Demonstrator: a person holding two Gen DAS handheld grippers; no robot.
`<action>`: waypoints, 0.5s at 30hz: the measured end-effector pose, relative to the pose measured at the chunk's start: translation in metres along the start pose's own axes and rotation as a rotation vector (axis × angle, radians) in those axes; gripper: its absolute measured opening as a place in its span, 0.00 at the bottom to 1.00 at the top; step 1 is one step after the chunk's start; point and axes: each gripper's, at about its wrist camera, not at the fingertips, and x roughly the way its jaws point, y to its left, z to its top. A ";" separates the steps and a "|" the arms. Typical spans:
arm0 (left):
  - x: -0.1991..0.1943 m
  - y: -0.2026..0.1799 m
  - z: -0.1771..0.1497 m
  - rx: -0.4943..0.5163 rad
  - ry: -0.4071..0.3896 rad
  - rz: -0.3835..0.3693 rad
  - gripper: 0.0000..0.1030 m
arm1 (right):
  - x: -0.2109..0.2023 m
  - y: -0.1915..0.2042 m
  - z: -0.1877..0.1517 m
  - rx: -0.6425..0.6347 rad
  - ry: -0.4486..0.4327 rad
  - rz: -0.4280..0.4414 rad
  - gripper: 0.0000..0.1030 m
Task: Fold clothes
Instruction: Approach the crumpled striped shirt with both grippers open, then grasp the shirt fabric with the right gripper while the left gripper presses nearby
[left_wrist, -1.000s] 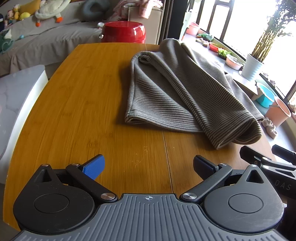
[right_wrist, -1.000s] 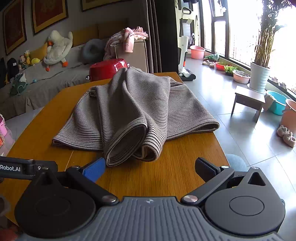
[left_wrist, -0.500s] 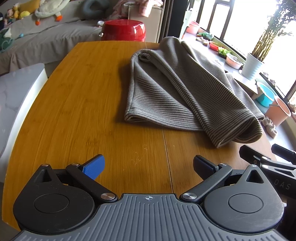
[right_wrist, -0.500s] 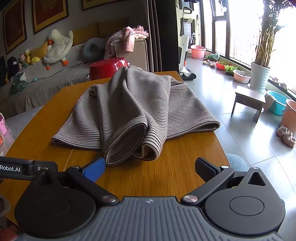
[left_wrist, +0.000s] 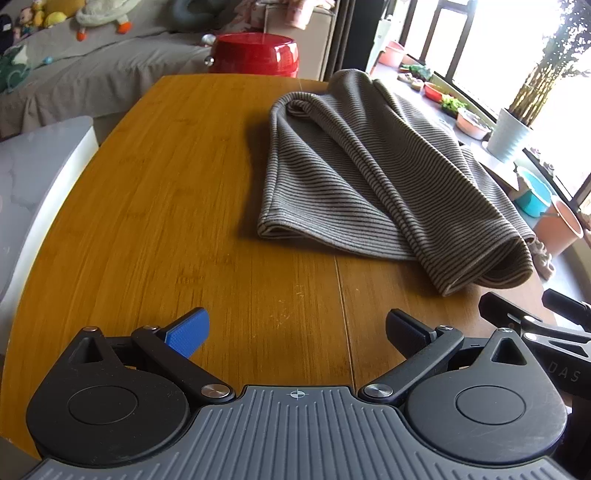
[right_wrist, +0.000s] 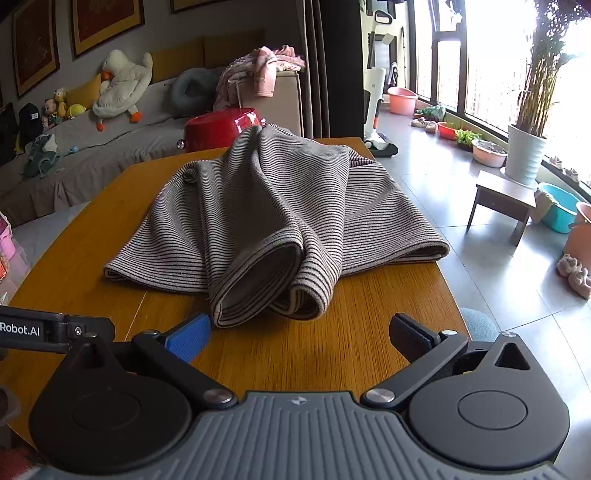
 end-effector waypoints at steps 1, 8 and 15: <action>0.000 0.000 0.000 0.005 -0.003 -0.002 1.00 | 0.001 0.001 0.000 -0.005 0.003 0.003 1.00; 0.009 -0.005 0.012 0.065 -0.027 -0.052 1.00 | 0.004 -0.001 0.007 -0.036 -0.002 0.037 1.00; 0.034 -0.008 0.043 0.106 -0.046 -0.142 1.00 | 0.023 -0.035 0.035 0.109 -0.008 0.058 1.00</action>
